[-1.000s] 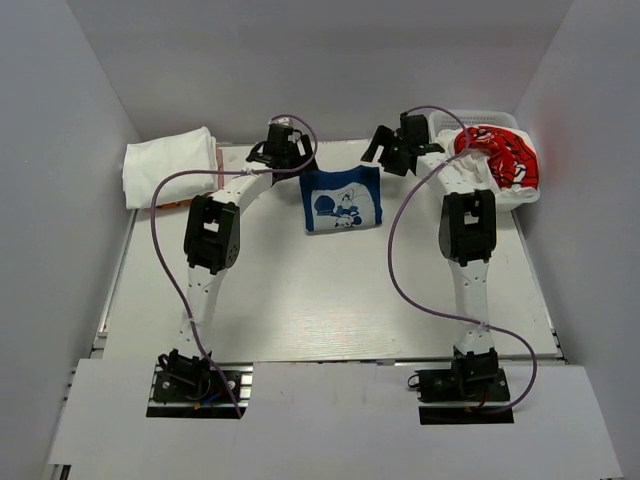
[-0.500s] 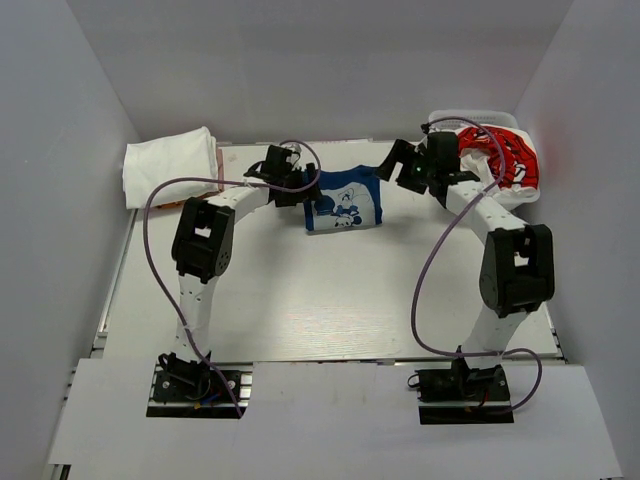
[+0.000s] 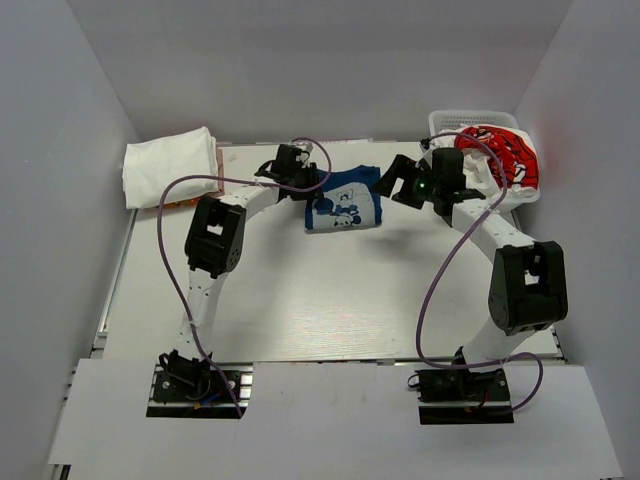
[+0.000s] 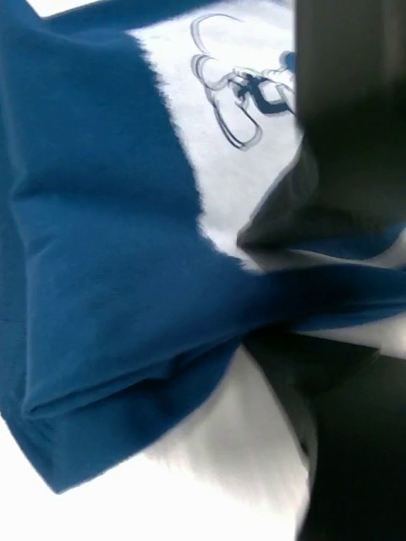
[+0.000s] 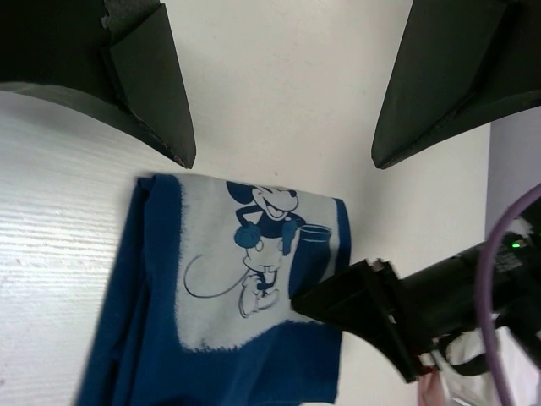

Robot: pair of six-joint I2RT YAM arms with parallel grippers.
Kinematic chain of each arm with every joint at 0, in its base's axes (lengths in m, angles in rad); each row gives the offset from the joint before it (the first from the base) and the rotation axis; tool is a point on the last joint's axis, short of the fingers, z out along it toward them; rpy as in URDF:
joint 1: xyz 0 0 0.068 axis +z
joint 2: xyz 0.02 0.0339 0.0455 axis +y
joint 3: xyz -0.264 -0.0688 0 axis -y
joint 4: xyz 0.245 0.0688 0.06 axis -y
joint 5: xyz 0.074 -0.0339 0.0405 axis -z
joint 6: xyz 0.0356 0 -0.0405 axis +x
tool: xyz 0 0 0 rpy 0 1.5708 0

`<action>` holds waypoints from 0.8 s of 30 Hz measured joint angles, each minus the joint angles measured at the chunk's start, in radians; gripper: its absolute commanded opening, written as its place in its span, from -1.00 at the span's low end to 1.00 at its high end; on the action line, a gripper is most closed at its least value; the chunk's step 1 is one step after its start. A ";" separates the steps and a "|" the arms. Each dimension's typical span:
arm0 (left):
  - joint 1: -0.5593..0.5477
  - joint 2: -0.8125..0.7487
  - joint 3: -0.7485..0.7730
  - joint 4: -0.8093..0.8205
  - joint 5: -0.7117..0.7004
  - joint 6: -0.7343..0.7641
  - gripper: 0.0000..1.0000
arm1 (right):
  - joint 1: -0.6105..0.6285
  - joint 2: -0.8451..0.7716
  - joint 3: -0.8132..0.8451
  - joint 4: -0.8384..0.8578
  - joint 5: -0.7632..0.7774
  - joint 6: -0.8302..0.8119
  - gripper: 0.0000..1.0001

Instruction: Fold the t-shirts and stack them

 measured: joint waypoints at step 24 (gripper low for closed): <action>0.013 -0.192 -0.006 -0.109 -0.568 0.506 -1.00 | -0.021 -0.161 -0.216 0.023 0.126 -0.010 0.81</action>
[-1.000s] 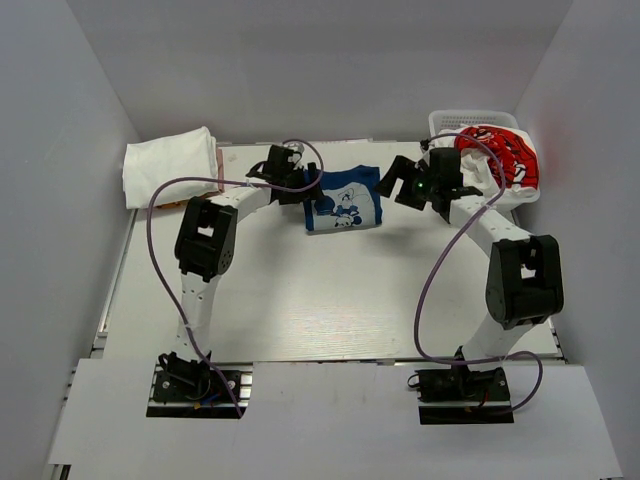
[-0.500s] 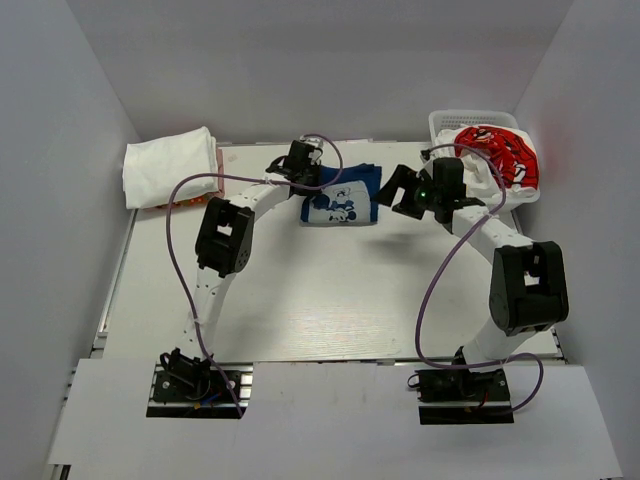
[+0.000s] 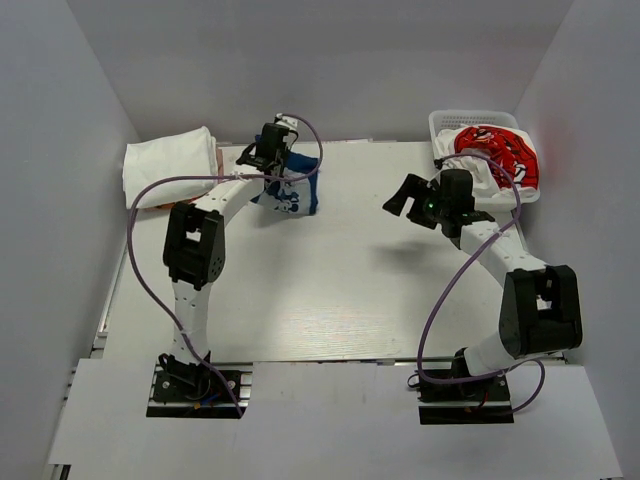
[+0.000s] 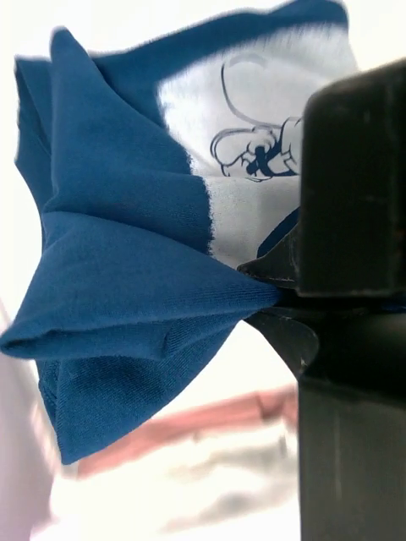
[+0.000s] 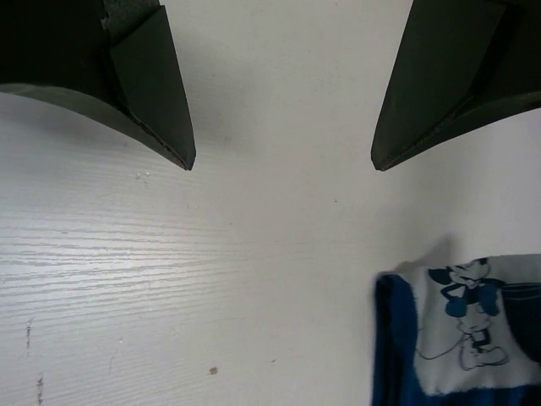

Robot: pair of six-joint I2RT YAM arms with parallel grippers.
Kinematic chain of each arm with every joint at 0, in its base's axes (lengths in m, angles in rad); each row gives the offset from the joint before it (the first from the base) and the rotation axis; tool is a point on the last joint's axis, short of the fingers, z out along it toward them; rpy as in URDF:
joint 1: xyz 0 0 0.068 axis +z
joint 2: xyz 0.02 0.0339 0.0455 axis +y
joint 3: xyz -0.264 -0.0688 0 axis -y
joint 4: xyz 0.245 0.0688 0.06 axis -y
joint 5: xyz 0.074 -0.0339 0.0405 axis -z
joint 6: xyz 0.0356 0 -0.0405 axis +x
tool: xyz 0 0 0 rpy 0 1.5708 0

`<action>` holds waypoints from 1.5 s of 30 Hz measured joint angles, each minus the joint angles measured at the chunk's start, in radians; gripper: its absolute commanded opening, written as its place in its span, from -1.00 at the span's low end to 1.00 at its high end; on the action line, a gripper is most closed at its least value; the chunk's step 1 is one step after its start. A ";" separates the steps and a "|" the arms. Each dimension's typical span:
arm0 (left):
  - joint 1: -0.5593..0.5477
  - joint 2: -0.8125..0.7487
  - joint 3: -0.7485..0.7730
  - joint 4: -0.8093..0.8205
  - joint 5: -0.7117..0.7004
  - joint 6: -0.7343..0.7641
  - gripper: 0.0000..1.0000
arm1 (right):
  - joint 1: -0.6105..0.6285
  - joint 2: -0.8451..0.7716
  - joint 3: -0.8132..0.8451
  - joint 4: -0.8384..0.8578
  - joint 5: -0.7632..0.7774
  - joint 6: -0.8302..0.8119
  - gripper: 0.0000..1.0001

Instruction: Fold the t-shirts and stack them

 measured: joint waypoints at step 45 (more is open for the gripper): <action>0.278 -0.125 0.359 -0.236 -0.094 0.285 -1.00 | 0.001 -0.065 -0.032 -0.061 0.101 -0.020 0.81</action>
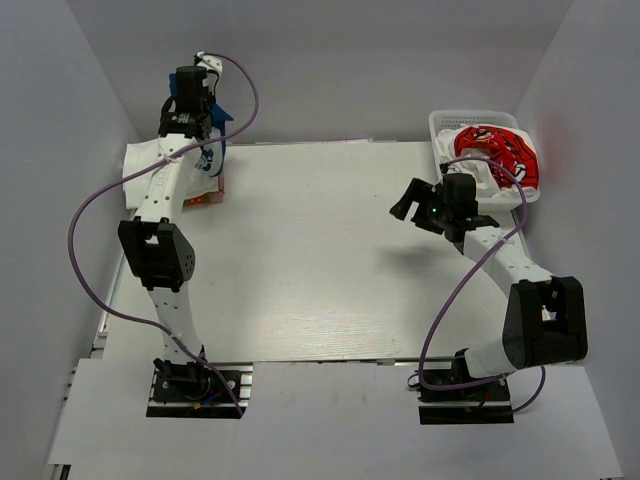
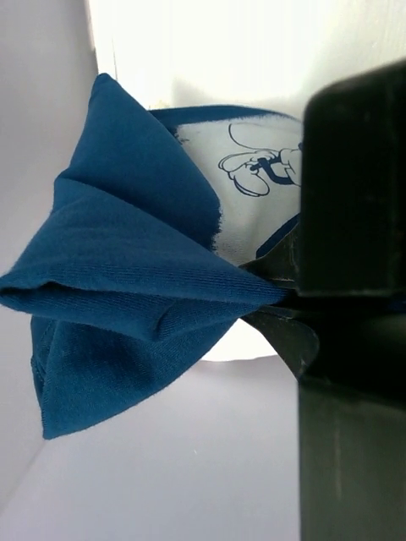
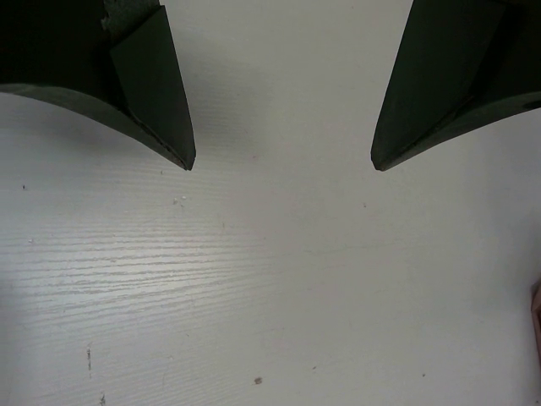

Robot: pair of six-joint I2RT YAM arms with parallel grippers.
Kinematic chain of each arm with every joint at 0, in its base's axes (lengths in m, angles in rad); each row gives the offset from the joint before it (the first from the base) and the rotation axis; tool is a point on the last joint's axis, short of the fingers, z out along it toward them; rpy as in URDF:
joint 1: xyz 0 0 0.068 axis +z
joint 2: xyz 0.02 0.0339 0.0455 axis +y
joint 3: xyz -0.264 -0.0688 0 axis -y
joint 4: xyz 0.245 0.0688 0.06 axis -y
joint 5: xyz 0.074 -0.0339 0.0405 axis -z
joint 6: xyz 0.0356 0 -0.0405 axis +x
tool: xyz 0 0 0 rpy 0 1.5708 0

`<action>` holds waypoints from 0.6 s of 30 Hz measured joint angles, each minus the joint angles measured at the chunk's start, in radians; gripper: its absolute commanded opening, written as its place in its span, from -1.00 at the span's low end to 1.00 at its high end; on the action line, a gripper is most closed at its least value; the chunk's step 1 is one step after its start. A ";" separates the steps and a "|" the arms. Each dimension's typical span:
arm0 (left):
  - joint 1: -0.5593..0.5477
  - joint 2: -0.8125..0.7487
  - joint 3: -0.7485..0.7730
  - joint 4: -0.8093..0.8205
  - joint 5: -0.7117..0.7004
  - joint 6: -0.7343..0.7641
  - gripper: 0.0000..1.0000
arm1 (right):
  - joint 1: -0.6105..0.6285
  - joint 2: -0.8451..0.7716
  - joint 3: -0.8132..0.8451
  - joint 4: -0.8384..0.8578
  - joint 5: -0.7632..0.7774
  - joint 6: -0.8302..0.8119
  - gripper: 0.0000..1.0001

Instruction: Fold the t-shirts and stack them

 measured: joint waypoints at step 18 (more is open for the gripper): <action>0.131 0.125 -0.063 0.203 -0.038 -0.001 -1.00 | 0.013 0.114 0.140 -0.058 0.037 0.005 0.81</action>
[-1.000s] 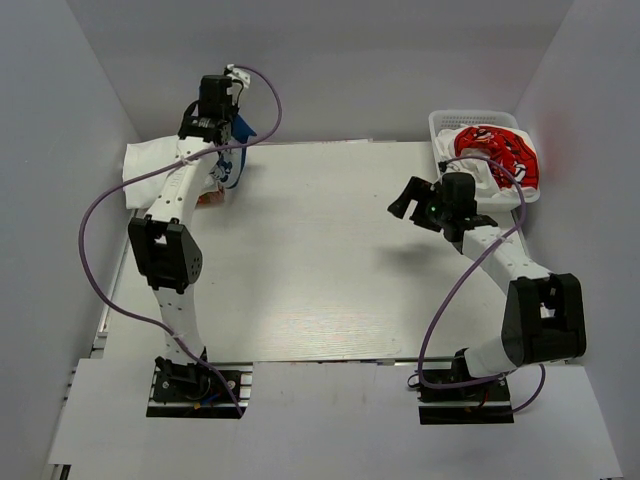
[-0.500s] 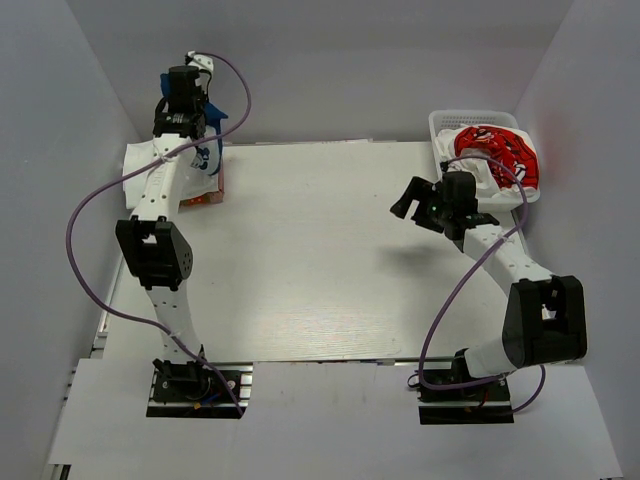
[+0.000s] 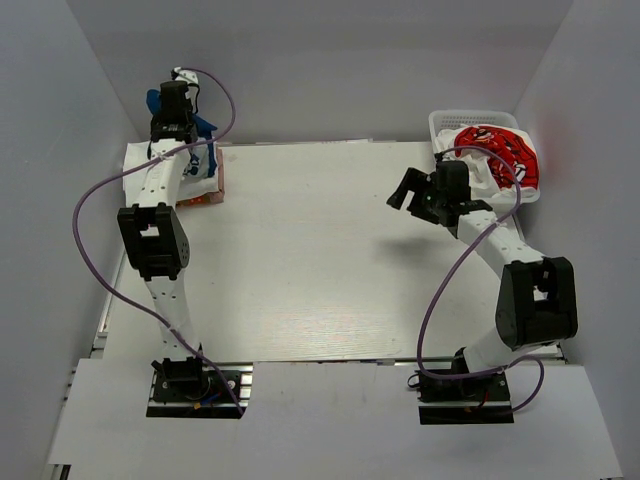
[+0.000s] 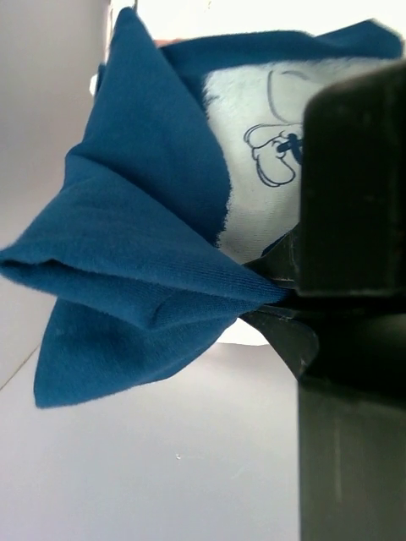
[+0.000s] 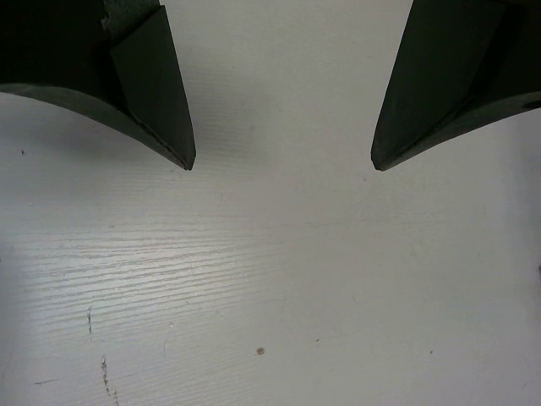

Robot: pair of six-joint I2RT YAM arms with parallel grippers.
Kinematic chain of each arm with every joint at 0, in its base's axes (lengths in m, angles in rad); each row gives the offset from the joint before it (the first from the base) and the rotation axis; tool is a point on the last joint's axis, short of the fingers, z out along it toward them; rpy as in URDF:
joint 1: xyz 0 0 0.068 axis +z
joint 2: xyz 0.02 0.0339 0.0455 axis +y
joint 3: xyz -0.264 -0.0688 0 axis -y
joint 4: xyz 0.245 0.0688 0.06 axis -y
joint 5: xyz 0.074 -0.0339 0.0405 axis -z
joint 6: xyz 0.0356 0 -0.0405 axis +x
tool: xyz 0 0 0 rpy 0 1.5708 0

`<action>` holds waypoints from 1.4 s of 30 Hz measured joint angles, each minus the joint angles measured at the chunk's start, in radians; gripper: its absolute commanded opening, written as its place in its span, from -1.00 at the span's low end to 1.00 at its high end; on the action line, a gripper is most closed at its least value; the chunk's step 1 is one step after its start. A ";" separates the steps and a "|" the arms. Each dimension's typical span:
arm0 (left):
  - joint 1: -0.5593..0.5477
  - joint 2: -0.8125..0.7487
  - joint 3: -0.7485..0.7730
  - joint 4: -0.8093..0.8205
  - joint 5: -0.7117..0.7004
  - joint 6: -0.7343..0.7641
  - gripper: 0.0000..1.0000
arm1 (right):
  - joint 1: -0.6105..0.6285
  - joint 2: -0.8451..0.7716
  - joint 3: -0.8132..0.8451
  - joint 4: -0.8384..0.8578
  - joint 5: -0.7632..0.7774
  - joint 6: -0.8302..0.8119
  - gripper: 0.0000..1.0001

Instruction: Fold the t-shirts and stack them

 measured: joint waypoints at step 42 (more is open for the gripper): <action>0.056 0.155 0.154 -0.045 0.335 -0.271 1.00 | 0.023 -0.183 -0.082 -0.025 0.027 -0.090 0.81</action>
